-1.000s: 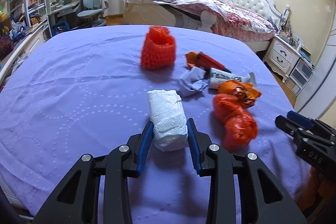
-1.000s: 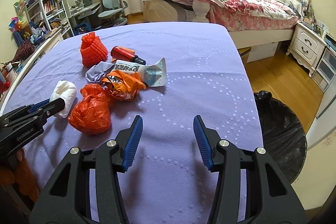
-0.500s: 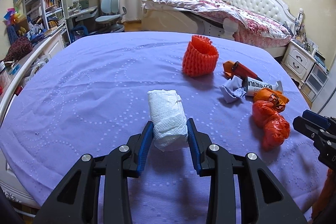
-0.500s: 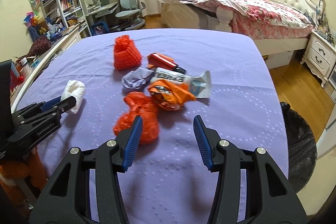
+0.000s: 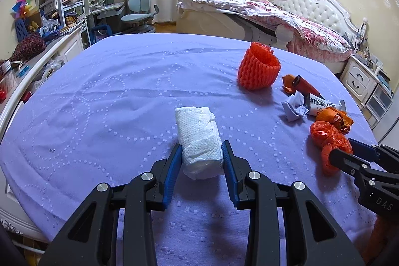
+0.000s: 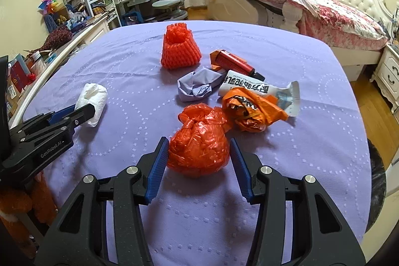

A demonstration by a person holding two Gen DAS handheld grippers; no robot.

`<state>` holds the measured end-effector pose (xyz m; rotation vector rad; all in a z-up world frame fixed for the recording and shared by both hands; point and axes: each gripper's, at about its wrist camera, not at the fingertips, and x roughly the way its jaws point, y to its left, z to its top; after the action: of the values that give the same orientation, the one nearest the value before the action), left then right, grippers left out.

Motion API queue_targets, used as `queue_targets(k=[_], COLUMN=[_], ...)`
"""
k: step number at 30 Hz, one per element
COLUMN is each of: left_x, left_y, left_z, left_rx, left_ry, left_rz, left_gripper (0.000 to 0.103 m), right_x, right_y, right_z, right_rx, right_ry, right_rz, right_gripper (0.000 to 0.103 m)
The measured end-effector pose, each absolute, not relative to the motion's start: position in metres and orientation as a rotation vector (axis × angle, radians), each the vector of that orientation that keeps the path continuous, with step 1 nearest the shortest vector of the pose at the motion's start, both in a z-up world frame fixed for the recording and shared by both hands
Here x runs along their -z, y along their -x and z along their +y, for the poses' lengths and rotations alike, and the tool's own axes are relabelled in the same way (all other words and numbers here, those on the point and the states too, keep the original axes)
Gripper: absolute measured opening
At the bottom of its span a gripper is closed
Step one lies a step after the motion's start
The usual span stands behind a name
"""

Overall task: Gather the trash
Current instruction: 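Grasp the orange plastic bag with the right gripper while the left gripper holds the tissue roll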

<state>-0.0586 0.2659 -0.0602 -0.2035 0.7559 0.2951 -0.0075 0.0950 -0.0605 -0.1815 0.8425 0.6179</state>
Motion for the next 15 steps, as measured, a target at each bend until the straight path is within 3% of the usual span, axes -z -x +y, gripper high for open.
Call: queue_targets(k=[15], left_x=[0.056], left_y=[0.066], left_z=[0.255], left_rx=[-0.269], left_ry=[0.225], left_rz=[0.742], left_gripper=[0.035], right_x=[0.051], right_y=[0.024], right_z=[0.098], right_rx=[-0.625], right_ry=[0.216], right_rz=[0.756], right_gripper=[0.04])
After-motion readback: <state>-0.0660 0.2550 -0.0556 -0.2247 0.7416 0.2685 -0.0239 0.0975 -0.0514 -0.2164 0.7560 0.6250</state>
